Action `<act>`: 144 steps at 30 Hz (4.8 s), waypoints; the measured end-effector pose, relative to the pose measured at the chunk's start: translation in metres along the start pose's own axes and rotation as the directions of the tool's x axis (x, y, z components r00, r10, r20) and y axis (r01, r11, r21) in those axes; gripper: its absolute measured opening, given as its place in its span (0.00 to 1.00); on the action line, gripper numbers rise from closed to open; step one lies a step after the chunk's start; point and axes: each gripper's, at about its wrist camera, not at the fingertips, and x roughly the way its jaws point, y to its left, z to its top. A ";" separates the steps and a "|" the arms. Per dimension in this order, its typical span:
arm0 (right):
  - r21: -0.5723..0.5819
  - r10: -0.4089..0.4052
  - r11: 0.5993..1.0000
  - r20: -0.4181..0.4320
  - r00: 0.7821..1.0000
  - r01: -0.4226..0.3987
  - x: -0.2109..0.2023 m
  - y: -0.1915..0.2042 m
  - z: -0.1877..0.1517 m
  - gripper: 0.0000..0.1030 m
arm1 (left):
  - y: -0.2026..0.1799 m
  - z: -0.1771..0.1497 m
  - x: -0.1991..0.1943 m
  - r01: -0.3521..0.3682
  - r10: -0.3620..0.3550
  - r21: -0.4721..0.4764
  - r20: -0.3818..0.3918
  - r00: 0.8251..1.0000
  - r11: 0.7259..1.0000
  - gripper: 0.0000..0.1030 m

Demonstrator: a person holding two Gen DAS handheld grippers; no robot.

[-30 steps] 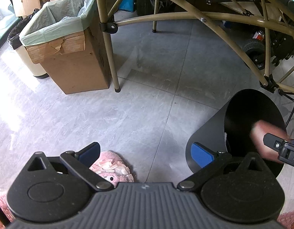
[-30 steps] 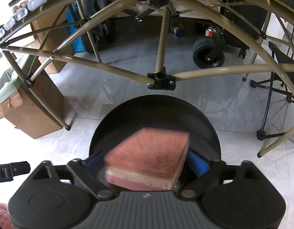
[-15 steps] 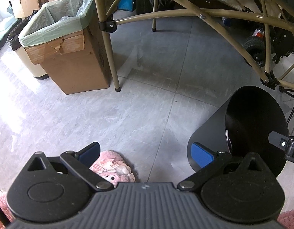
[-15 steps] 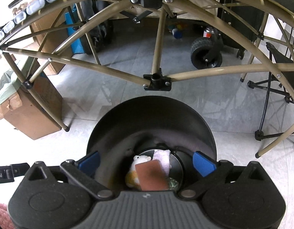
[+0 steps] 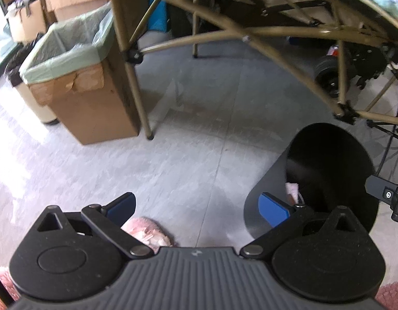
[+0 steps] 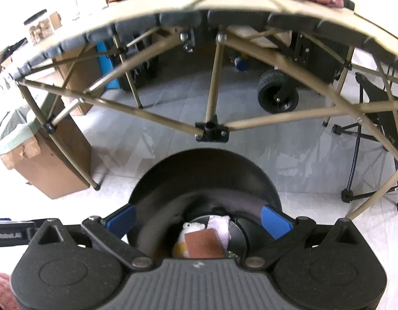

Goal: Collect trash
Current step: 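Raise both tools back up toward the table, then reach the left gripper to the blue plush while right gripper approaches the pink bow, then close the left gripper on the blue plush while right gripper grasps the pink bow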

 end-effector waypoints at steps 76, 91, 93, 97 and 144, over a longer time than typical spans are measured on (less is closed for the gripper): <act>0.391 -0.204 0.921 0.473 0.857 0.003 -0.039 -0.182 0.224 1.00 | -0.247 0.208 -0.027 0.102 -0.141 0.120 0.387 0.911 0.988 0.83; 0.323 -0.243 0.939 0.382 0.892 0.118 -0.016 -0.167 0.248 1.00 | -0.211 0.203 -0.063 0.127 -0.145 0.069 0.482 0.864 0.989 0.69; 0.317 -0.244 0.940 0.369 0.897 0.126 -0.013 -0.167 0.250 1.00 | -0.204 0.205 -0.070 0.126 -0.135 0.053 0.503 0.854 0.991 0.69; 0.291 -0.250 0.945 0.347 0.904 0.150 -0.005 -0.162 0.252 1.00 | -0.193 0.205 -0.081 0.104 -0.099 0.021 0.543 0.834 0.994 0.69; 0.219 -0.251 0.958 0.320 0.913 0.187 0.016 -0.152 0.255 0.39 | -0.161 0.217 -0.069 0.079 -0.024 -0.083 0.517 0.856 0.993 0.69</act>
